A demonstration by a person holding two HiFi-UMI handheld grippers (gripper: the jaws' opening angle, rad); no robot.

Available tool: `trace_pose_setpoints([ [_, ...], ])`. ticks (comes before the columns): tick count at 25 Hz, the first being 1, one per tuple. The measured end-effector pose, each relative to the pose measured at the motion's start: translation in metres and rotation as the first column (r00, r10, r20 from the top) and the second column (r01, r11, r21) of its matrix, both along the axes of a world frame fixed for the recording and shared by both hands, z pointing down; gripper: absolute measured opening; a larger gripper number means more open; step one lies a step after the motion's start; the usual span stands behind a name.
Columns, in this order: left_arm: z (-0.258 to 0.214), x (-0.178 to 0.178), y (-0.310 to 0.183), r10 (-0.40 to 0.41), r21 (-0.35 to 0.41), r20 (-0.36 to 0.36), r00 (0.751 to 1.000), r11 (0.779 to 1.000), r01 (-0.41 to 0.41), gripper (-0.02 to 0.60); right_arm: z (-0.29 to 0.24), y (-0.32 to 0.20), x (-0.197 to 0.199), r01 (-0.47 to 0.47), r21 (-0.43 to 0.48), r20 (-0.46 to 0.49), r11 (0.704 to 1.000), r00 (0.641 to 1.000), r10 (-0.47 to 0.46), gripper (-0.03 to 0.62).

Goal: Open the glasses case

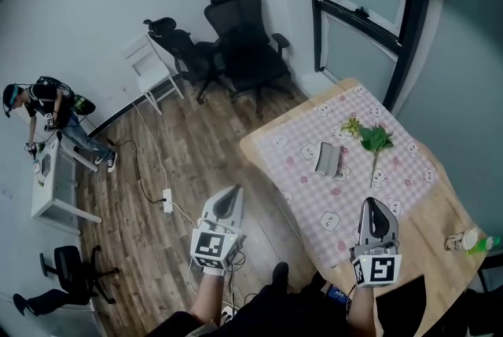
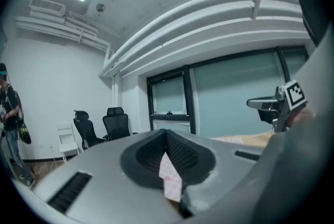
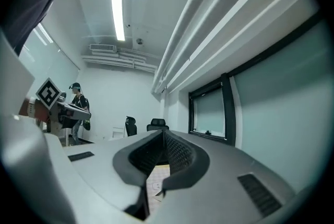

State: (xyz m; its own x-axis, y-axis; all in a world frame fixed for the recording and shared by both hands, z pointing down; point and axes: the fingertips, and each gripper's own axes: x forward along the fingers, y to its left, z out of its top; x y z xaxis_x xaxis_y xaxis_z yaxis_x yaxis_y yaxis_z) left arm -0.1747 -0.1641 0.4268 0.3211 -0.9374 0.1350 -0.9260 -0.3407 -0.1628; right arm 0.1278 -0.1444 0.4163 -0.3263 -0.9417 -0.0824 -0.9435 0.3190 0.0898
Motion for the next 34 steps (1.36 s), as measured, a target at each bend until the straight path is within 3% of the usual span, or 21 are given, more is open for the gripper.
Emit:
trace_pose_setpoints([
  [6, -0.006, 0.006, 0.006, 0.015, 0.021, 0.021, 1.000, 1.000, -0.016, 0.002, -0.010, 0.003, 0.011, -0.037, 0.025, 0.015, 0.999, 0.999, 0.036, 0.021],
  [9, -0.007, 0.004, 0.009, 0.007, 0.027, 0.022, 1.000, 1.000, -0.008, 0.000, -0.011, 0.004, 0.011, -0.048, 0.022, -0.021, 0.999, 0.999, 0.048, 0.018],
  [34, -0.017, 0.001, 0.016, 0.024, 0.041, 0.061, 0.998, 0.999, -0.026, 0.002, -0.026, 0.009, -0.012, 0.026, 0.026, -0.030, 0.999, 0.999, -0.025, 0.017],
])
